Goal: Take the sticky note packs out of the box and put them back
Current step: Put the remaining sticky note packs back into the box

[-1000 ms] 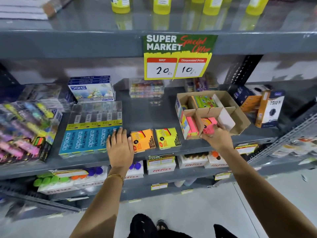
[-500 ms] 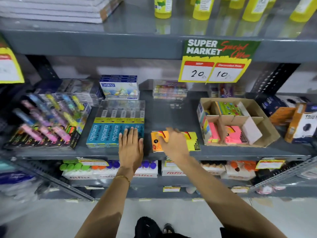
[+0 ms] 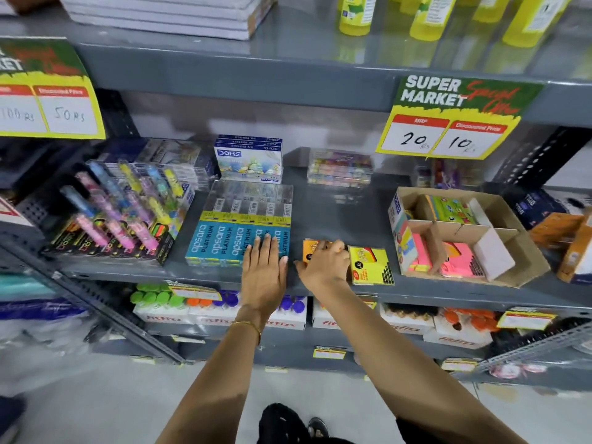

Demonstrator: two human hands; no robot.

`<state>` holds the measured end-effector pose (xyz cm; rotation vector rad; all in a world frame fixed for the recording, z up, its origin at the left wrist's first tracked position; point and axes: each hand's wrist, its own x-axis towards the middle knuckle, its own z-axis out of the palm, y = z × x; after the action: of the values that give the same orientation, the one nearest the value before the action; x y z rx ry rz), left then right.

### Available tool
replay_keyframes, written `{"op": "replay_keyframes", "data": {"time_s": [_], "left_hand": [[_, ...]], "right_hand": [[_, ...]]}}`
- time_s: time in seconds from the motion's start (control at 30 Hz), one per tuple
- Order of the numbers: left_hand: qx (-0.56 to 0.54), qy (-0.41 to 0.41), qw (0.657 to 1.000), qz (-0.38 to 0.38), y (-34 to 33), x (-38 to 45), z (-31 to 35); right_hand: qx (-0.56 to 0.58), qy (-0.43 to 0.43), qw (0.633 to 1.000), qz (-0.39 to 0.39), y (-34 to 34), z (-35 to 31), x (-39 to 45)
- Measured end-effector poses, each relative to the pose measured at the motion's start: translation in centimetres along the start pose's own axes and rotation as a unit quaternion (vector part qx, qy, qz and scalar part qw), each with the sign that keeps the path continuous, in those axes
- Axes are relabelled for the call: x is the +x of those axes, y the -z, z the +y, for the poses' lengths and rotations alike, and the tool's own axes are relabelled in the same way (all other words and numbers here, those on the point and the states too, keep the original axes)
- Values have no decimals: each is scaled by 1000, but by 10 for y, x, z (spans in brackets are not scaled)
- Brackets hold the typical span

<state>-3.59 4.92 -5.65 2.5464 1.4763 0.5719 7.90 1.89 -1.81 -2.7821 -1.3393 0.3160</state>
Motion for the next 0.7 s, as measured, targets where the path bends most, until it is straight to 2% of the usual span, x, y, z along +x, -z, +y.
{"op": "replay_keyframes", "data": {"time_s": [0.2,0.43,0.5,0.6,0.7], "left_hand": [[0,-3,1000,1,0,-1,1],[-47,-52,996,54,2,9,36],[-68,-74,994,47,-2,14,56],[-73,-100,992,20,-17,18,80],[-60,-85,994,-21,-34,19,90]], "right_hand": [[49,0,999,20,4,3,-1],[231,27,971,64,54,37,-22],[264,18,959,98,74,65,-26],[255,-4,956,144,102,122,-29],[245,-65,954,159,114,184,-24]]}}
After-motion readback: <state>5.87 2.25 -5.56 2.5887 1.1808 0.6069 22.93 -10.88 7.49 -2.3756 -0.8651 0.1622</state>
